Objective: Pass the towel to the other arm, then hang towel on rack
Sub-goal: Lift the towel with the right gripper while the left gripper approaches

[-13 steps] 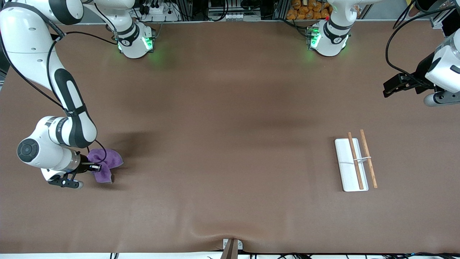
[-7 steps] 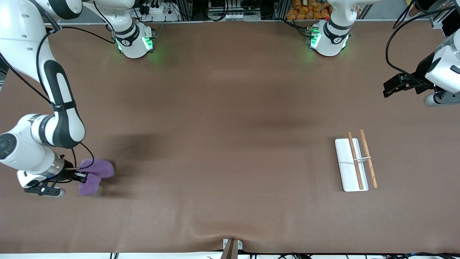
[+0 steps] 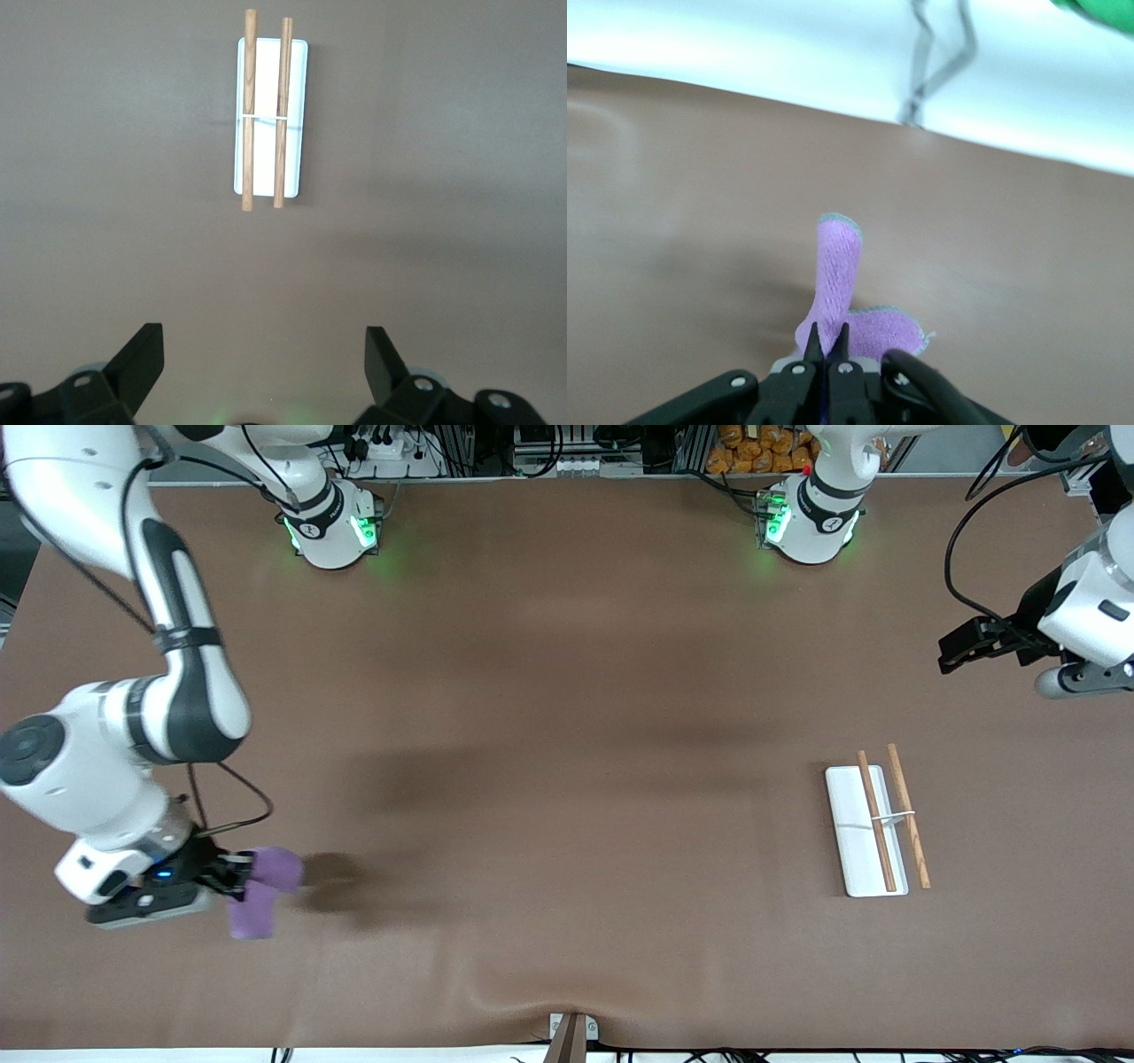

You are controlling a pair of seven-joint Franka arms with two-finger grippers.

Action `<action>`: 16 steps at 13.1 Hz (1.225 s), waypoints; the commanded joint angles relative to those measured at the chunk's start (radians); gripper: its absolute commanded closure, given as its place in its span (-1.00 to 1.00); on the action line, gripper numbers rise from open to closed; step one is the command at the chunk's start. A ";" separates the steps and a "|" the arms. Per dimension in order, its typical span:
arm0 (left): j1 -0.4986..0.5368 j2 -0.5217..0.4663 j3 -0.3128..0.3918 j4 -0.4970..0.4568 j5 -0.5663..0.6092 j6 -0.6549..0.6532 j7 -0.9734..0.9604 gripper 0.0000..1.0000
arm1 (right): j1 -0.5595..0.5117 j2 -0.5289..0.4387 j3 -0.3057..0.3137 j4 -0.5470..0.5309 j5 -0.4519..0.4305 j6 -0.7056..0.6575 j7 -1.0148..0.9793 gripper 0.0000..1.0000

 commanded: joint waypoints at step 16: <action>-0.184 0.333 -0.032 0.006 -0.138 0.236 -0.306 -1.00 | 0.618 0.020 0.096 0.064 -0.021 0.070 0.153 1.00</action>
